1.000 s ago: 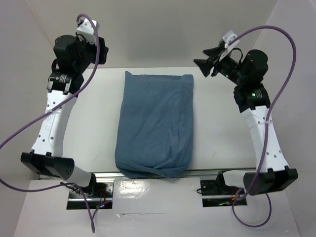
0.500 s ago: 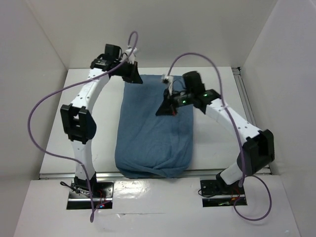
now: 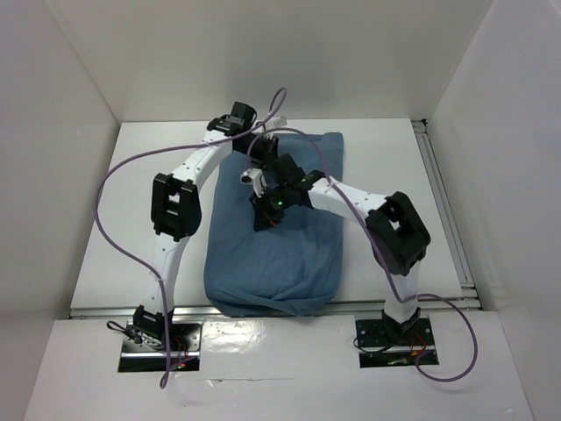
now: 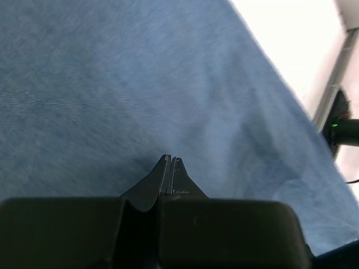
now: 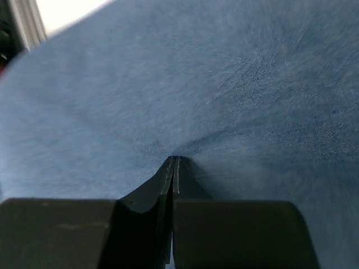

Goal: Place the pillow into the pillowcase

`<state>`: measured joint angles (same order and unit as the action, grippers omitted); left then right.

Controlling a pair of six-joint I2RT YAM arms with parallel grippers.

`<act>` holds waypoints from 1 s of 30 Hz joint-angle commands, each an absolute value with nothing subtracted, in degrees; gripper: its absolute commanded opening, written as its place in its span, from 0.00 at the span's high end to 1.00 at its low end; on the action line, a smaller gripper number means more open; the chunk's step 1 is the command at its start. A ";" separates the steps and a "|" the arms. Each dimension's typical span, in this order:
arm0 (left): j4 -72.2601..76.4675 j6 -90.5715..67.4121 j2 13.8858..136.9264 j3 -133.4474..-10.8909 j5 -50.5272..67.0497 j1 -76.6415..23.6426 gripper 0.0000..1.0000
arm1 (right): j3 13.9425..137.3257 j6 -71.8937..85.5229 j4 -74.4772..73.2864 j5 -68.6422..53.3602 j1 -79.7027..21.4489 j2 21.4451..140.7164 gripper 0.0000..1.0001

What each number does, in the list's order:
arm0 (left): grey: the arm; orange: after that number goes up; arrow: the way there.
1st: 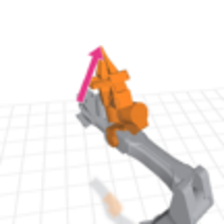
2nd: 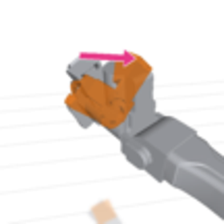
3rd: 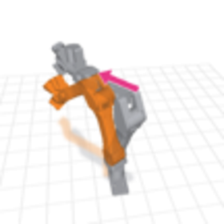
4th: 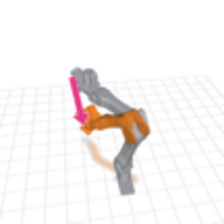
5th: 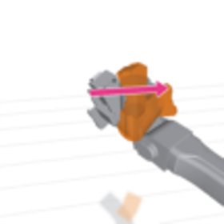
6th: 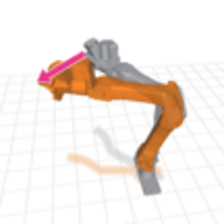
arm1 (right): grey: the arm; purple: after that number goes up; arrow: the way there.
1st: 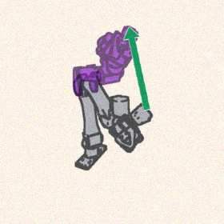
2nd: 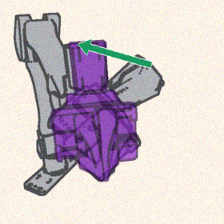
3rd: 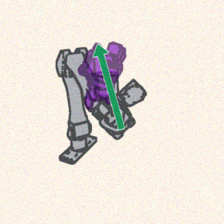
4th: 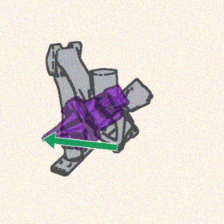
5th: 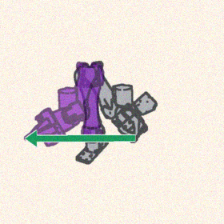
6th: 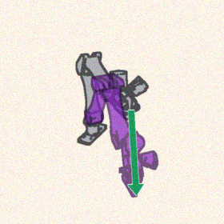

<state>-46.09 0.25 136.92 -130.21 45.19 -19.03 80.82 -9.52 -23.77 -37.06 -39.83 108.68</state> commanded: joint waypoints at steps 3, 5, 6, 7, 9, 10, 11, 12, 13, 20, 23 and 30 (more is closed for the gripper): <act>-46.49 4.65 137.73 -128.86 41.14 -17.67 1.00 | 83.33 -12.65 -30.58 -34.72 -36.75 112.24 1.00; -47.10 5.36 135.46 -125.09 38.52 -15.91 1.00 | 80.79 -14.41 -32.95 -34.72 -33.32 111.45 1.00; -47.63 6.32 134.74 -124.29 37.97 -15.21 1.00 | 79.81 -15.28 -33.83 -34.11 -32.01 110.75 1.00; -48.59 8.16 134.21 -123.67 37.36 -13.90 1.00 | 78.85 -17.29 -35.67 -34.10 -29.03 109.00 1.00; -51.06 10.36 132.54 -122.78 34.46 -12.57 1.00 | 76.30 -19.41 -37.61 -33.49 -25.59 107.06 1.00; -51.85 11.07 131.93 -122.00 33.93 -11.26 1.00 | 75.68 -21.25 -39.27 -33.49 -23.75 106.09 1.00; -52.64 11.07 131.31 -121.99 33.32 -10.64 1.00 | 75.15 -22.40 -40.16 -32.79 -20.25 104.26 1.00; -53.52 11.77 130.00 -121.30 31.92 -10.11 1.00 | 75.15 -23.80 -41.12 -32.78 -18.47 103.54 1.00; -54.22 12.91 129.47 -120.77 31.38 -9.59 1.00 | 75.15 -25.99 -42.52 -31.57 -15.50 102.40 1.00; -56.25 14.15 121.56 -114.44 29.70 -8.79 1.00 | 76.81 -30.85 -43.42 -29.71 -5.72 101.95 1.00; -54.42 14.15 117.88 -111.01 31.38 -8.79 1.00 | 83.12 -29.45 -45.52 -34.77 -5.19 103.01 1.00; -54.22 10.38 125.47 -130.54 31.38 -12.56 1.00 | 84.74 -23.57 -35.44 -42.46 -23.61 93.70 1.00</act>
<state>-55.22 11.62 122.48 -118.61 30.30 -10.11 83.88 -26.33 -41.12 -37.45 -12.67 101.25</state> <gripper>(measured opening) 0.023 0.007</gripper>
